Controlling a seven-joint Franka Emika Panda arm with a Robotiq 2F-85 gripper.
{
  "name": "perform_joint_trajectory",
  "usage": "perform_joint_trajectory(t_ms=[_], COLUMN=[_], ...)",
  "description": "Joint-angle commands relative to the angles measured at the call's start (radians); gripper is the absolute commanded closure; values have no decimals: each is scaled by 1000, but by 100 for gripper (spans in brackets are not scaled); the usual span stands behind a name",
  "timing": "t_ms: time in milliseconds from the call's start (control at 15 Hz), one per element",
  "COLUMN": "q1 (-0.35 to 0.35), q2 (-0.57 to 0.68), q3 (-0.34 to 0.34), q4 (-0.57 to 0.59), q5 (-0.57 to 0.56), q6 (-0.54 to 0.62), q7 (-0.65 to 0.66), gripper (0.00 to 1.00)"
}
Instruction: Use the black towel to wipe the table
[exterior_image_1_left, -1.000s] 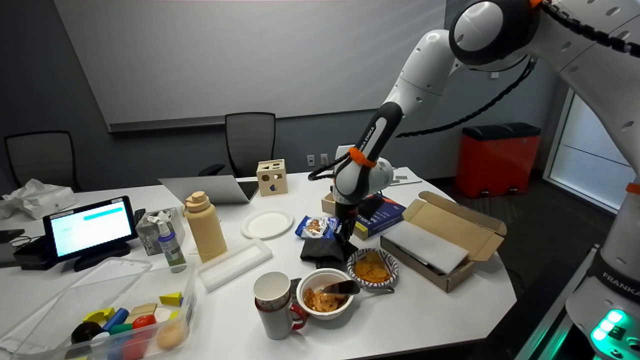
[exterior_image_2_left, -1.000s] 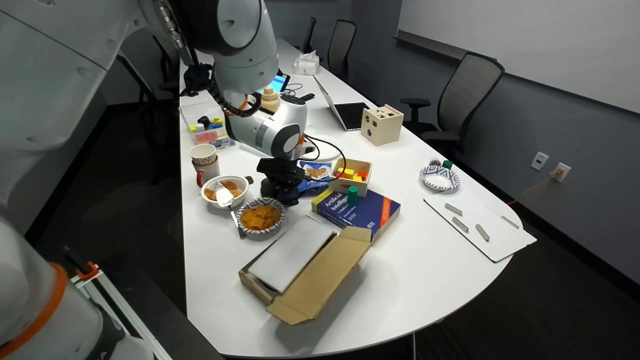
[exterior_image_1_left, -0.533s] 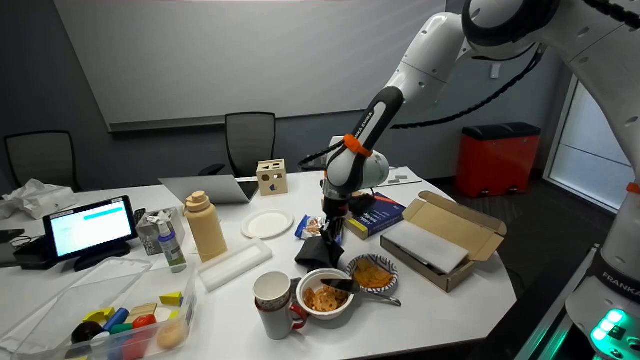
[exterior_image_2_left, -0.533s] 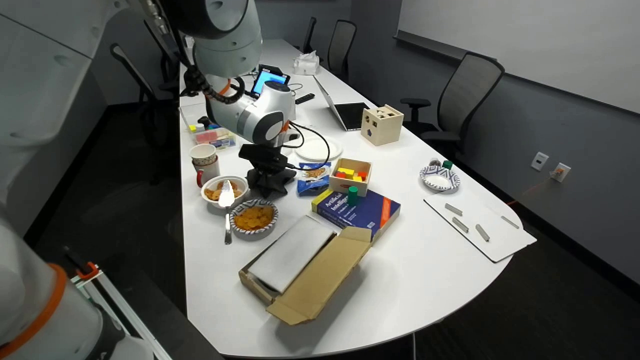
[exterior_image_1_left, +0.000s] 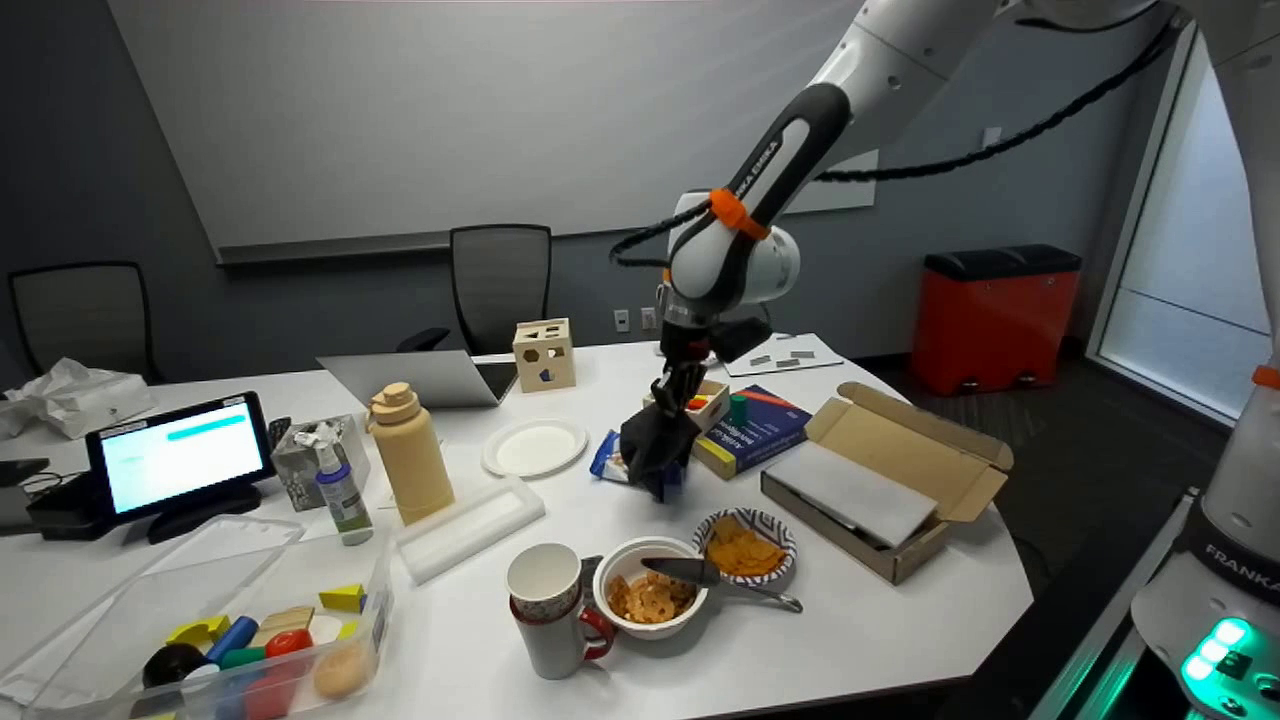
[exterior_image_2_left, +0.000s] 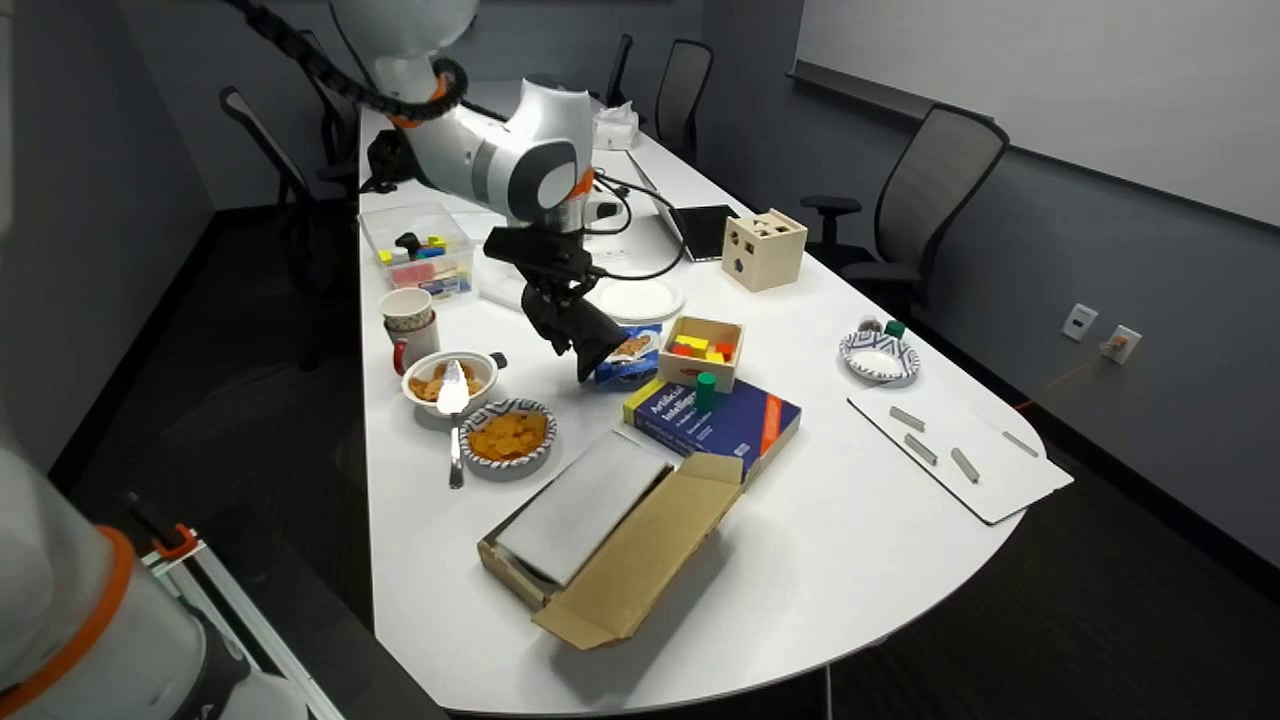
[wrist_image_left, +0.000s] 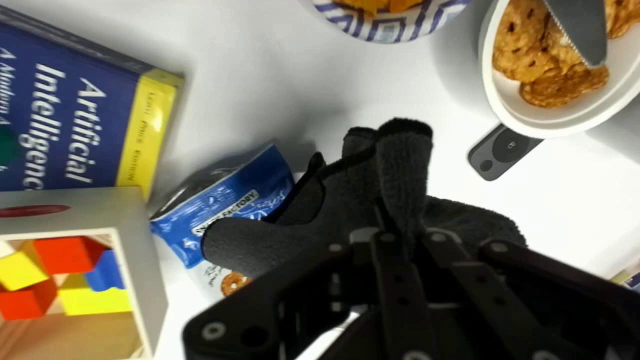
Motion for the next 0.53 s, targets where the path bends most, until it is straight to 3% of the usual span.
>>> perform_joint_trajectory(t_ms=[0,133,333,467], q1=[-3,3,14,7], q2=[-231,-304,-321,-294], q3=[-52,-106,-190,-223], q4=[-82,-67,-17,-5], q5=[37,24,-88,-117], q6=[-205,-332,-500,-536], q7=[27,56,175,212], gripper=[99,99,99,99])
